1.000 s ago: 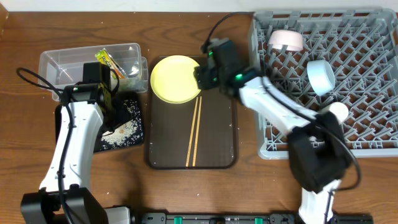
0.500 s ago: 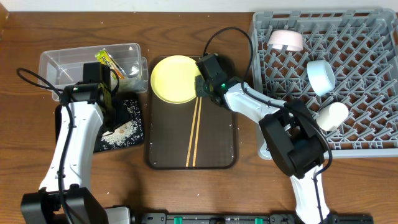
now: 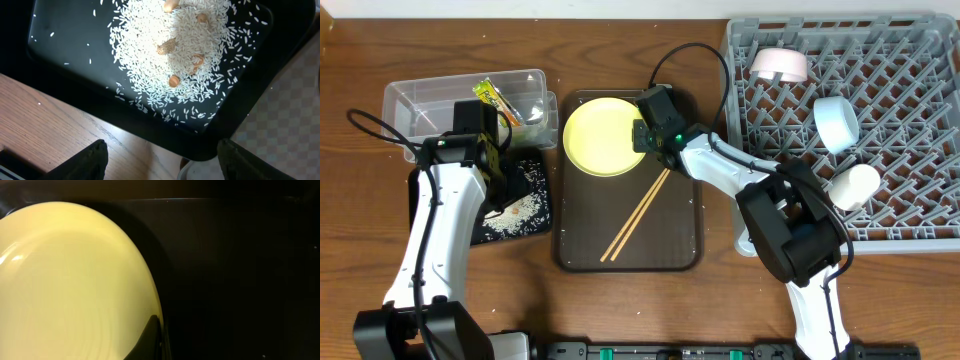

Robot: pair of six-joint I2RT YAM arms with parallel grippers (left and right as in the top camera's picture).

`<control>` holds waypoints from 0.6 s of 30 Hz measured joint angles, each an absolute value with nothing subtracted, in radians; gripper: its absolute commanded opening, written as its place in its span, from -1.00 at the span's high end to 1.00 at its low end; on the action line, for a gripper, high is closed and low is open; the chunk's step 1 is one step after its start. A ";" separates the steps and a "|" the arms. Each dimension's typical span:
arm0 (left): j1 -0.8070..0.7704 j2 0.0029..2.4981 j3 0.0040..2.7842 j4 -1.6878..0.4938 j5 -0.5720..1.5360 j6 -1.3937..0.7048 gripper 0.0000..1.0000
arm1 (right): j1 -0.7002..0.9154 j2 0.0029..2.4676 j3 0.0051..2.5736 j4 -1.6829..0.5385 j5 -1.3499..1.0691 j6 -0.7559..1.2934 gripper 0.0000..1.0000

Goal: Sort waste into correct bins and load items into the dishwasher rack
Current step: 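Carry the yellow plate with the right gripper and stand it upright in the rack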

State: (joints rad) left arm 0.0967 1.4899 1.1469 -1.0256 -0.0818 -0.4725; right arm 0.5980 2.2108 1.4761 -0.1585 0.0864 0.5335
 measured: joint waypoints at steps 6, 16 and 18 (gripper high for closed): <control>0.097 1.490 1.147 -1.026 -0.082 -0.472 -0.46 | 0.572 2.144 1.475 -0.188 0.087 0.482 0.98; 0.097 1.490 1.147 -1.026 -0.082 -0.472 -0.46 | 0.481 1.776 1.472 -0.412 0.227 0.205 0.98; 0.097 1.490 1.147 -1.025 -0.082 -0.472 -0.46 | 0.454 1.706 1.472 -0.460 0.279 0.138 0.98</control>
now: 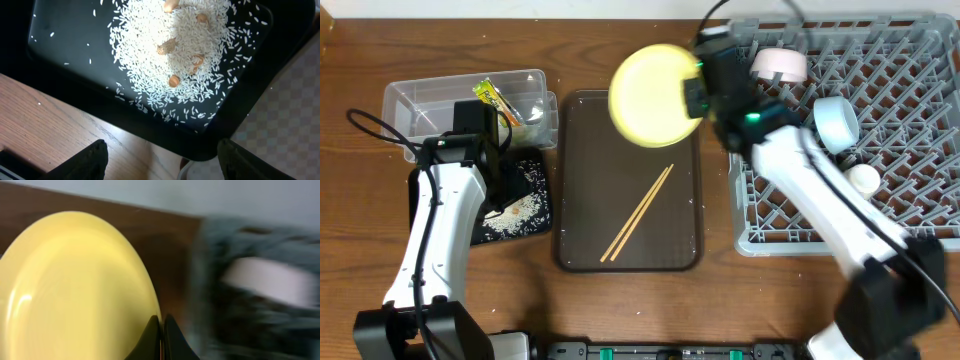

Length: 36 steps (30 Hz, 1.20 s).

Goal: Sort waste into correct bins and load items into the dishwasher rack
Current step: 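Carry the yellow plate with the right gripper and stand it upright in the rack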

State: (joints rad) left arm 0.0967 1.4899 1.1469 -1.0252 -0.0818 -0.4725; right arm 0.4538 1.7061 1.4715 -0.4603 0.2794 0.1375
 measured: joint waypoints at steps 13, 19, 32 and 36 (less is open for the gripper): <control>0.097 1.490 1.147 -1.025 -0.082 -0.472 -0.45 | 0.300 1.571 1.472 -0.551 0.720 -0.231 0.98; 0.097 1.490 1.147 -1.026 -0.082 -0.472 -0.45 | 0.295 1.584 1.472 -0.572 0.756 -0.287 0.98; 0.097 1.490 1.147 -1.025 -0.082 -0.472 -0.46 | 0.301 1.730 1.470 -0.580 0.741 -0.231 0.97; 0.097 1.490 1.147 -1.025 -0.082 -0.472 -0.46 | 0.312 1.730 1.470 -0.581 0.671 -0.178 0.89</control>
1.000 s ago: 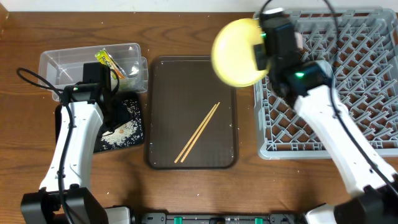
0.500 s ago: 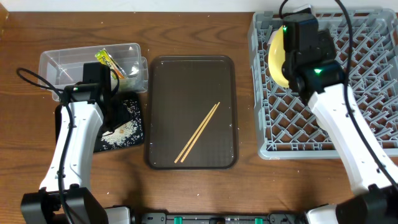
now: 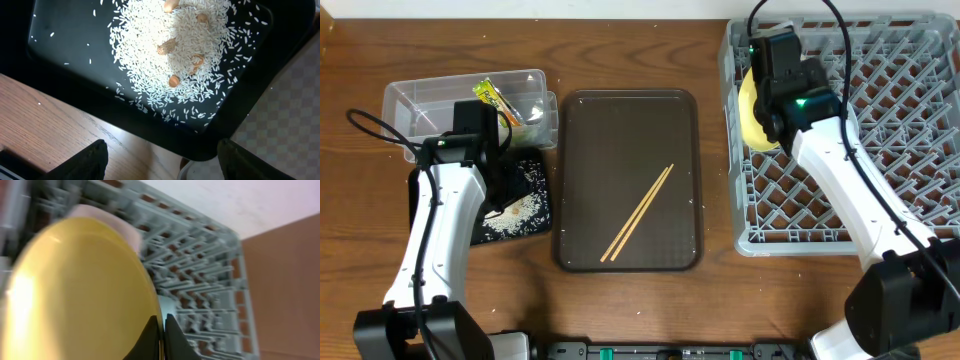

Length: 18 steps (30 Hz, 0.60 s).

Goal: Sort waste into correct bins and load items into the dishwasher rack
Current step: 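Carry the yellow plate with the right gripper and stand it upright in the rack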

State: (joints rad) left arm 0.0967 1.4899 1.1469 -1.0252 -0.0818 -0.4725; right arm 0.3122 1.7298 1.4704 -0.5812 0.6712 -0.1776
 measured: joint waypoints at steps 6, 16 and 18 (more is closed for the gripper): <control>0.097 1.490 1.147 -1.026 -0.082 -0.472 -0.46 | 0.313 1.730 1.470 -0.579 0.553 -0.071 0.12; 0.097 1.490 1.147 -1.026 -0.082 -0.472 -0.46 | 0.313 1.702 1.470 -0.561 0.495 -0.010 -0.26; 0.097 1.490 1.147 -1.026 -0.082 -0.472 -0.46 | 0.313 1.668 1.470 -0.557 0.463 -0.008 -0.27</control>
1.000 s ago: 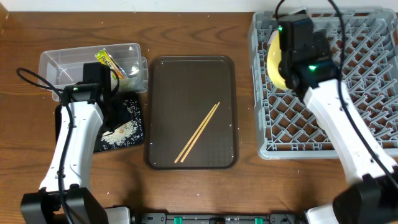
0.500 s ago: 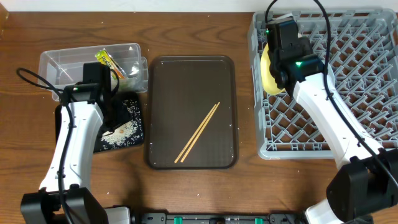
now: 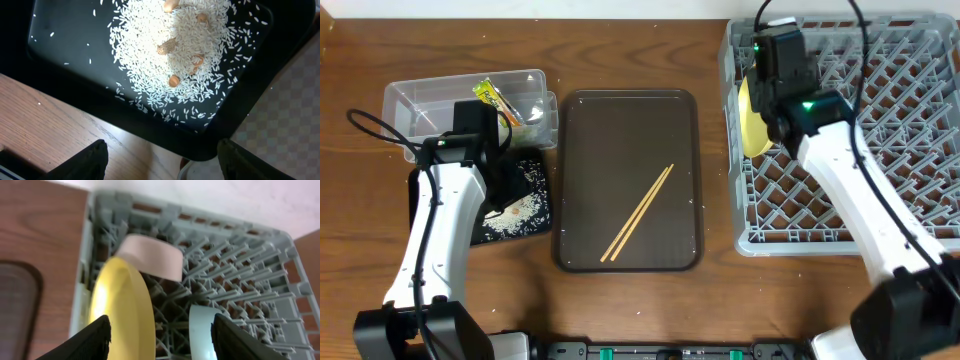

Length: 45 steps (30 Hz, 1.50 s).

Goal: Sort waste into correct bins and load items into the dishwasher rack
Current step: 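Carry the yellow plate with the right gripper and stand it upright in the rack, then move the right gripper to the chopsticks and grasp one chopstick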

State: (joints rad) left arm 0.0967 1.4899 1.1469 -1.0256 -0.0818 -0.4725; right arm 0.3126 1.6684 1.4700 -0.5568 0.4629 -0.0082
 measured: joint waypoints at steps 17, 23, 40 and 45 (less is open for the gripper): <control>0.097 1.490 1.147 -1.026 -0.082 -0.472 -0.46 | 0.561 1.688 1.472 -0.852 -0.172 0.285 -0.12; 0.097 1.490 1.147 -1.026 -0.082 -0.472 -0.46 | 0.688 1.846 1.472 -0.875 -0.197 0.407 -0.05; 0.097 1.490 1.147 -1.026 -0.082 -0.472 -0.46 | 0.760 2.076 1.472 -0.881 -0.135 0.655 -0.04; 0.097 1.490 1.147 -1.026 -0.082 -0.472 -0.46 | 0.770 2.082 1.472 -0.878 -0.097 0.667 -0.04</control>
State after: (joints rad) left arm 0.0967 1.4899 1.1469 -1.0256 -0.0818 -0.4725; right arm 0.7704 2.0815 1.4715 -0.8776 -0.0971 0.6670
